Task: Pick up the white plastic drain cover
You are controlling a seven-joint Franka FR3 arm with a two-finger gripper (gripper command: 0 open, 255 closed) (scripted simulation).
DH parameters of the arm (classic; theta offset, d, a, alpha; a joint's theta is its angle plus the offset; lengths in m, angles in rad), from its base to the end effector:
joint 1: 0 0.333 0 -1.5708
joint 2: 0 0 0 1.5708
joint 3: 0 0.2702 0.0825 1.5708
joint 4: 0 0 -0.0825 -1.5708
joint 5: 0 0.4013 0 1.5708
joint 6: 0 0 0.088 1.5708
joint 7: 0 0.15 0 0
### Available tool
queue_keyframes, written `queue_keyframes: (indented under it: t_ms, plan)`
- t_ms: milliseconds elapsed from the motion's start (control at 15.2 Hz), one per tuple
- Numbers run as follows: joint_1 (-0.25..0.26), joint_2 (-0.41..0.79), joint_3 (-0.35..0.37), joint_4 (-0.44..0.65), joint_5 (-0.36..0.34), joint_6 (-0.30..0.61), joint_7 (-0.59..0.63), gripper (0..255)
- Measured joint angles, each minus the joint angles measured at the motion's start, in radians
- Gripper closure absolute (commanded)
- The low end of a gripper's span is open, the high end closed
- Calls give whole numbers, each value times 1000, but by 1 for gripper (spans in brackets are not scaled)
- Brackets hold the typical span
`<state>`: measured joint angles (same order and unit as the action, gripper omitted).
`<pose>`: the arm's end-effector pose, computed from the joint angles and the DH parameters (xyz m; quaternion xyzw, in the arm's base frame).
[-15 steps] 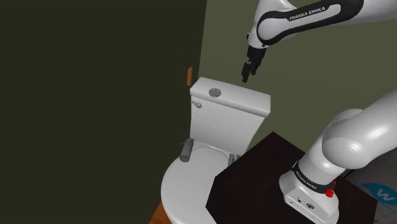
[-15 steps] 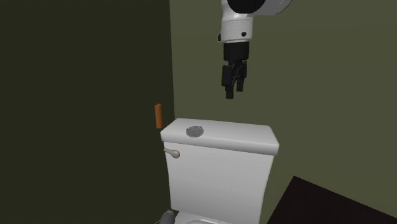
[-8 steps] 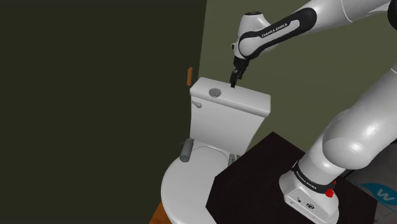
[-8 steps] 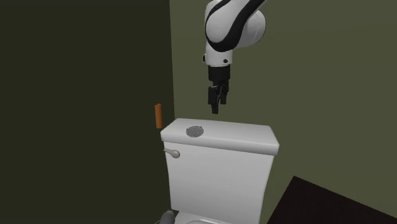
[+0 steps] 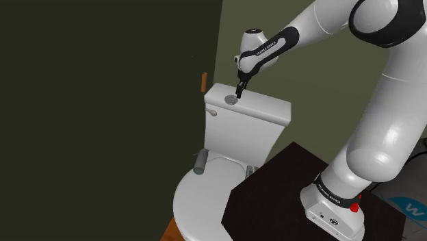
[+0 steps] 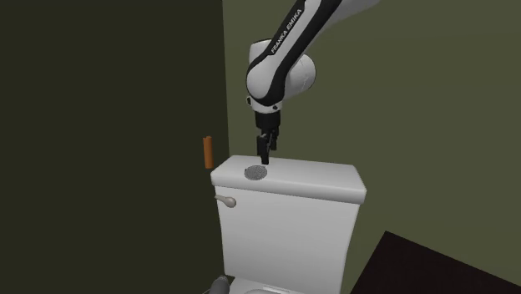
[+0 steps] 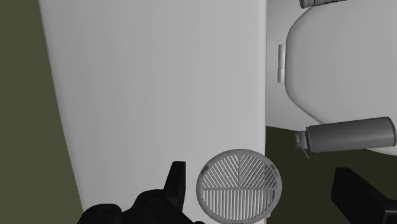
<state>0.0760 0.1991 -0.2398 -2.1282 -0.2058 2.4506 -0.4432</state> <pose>0.5804 -0.1038 0.2321 0.9700 0.2157 0.0317 0.1080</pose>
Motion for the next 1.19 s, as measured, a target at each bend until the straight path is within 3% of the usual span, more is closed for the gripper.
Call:
queue_keyframes:
  t_ms: [264,726,792,1188]
  plan:
    - [-6,111,11,73,6,52,-32,0]
    - [-12,177,13,70,7,121,-26,0]
    - [-12,179,14,71,7,123,-25,255]
    - [-12,181,14,72,8,125,-26,255]
